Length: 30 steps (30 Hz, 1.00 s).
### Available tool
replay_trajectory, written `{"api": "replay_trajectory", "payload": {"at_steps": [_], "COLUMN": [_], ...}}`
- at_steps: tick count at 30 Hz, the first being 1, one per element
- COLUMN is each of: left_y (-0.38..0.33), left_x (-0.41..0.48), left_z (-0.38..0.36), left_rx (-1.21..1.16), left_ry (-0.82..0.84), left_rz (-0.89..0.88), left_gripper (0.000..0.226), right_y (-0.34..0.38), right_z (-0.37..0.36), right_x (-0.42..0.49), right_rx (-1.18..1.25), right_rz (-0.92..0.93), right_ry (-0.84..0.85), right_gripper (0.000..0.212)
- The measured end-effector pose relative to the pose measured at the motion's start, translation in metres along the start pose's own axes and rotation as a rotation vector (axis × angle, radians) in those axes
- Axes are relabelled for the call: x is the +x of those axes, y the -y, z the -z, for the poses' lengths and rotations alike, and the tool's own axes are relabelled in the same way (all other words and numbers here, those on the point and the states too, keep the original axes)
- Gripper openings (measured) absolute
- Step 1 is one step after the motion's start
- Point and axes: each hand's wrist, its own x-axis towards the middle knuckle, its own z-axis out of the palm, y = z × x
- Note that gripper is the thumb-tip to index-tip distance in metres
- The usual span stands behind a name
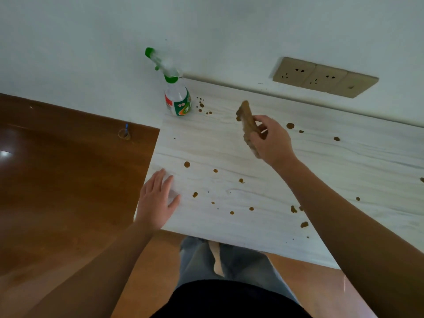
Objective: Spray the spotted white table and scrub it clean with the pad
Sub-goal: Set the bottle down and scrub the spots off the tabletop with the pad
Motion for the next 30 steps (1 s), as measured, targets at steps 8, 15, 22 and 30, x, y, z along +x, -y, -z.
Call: {"api": "replay_trajectory", "payload": {"at_steps": [8,15,22,30], "left_y": [0.01,0.017,0.015,0.018], "left_x": [0.001,0.001,0.005,0.011], "left_z": [-0.029,-0.037,-0.04,-0.034], "left_rx": [-0.032,0.009,0.011,0.012], "left_ry": [-0.215,-0.262,-0.312,-0.277], "left_rz": [-0.054,-0.09,-0.063,-0.094], "left_gripper": [0.06,0.057,0.054,0.054], "right_y": [-0.041,-0.029,-0.028,-0.064], "right_z": [-0.085,-0.098,-0.129,-0.098], "right_x": [-0.017,0.006,-0.01,-0.047], "right_rx": [-0.255,-0.396,-0.472,-0.5], "right_rz": [-0.001,0.107,0.087,0.108], "right_ry": [0.245,0.107,0.054,0.035], "right_gripper": [0.046,0.052,0.052,0.05]}}
